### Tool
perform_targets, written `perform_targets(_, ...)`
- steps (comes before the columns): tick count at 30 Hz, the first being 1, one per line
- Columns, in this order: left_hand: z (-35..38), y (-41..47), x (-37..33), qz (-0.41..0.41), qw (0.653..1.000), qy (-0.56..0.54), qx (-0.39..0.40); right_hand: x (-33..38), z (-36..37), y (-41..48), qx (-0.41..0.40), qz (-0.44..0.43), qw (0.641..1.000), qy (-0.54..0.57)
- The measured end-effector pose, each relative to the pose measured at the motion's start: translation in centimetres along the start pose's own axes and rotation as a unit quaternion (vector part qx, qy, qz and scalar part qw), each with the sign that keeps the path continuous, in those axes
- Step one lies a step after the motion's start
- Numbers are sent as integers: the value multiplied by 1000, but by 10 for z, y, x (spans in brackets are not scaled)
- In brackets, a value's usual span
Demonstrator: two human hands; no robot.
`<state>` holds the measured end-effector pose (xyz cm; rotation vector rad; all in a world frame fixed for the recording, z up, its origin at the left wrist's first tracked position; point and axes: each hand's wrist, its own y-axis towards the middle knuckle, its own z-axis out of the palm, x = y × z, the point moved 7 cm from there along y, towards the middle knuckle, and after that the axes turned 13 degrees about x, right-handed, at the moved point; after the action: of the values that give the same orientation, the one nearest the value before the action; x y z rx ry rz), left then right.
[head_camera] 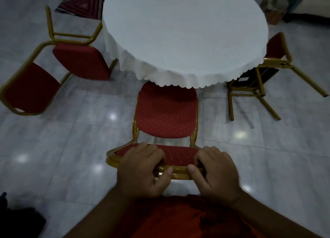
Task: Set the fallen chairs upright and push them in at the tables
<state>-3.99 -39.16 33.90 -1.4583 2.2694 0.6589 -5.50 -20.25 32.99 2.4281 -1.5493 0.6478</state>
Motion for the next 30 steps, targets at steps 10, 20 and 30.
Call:
perform_targets(10,-3,30,20,-34,997,66,-19,-5,-7,27,-59,28,998,-24)
perform_targets(20,-5,30,24,-5,996,84,-27,-2,-2,30,-69,-15,996,-54)
perform_targets(30,-4,34,27,-52,997,-4,57,-4,-3,31,-22,-27,999,-35)
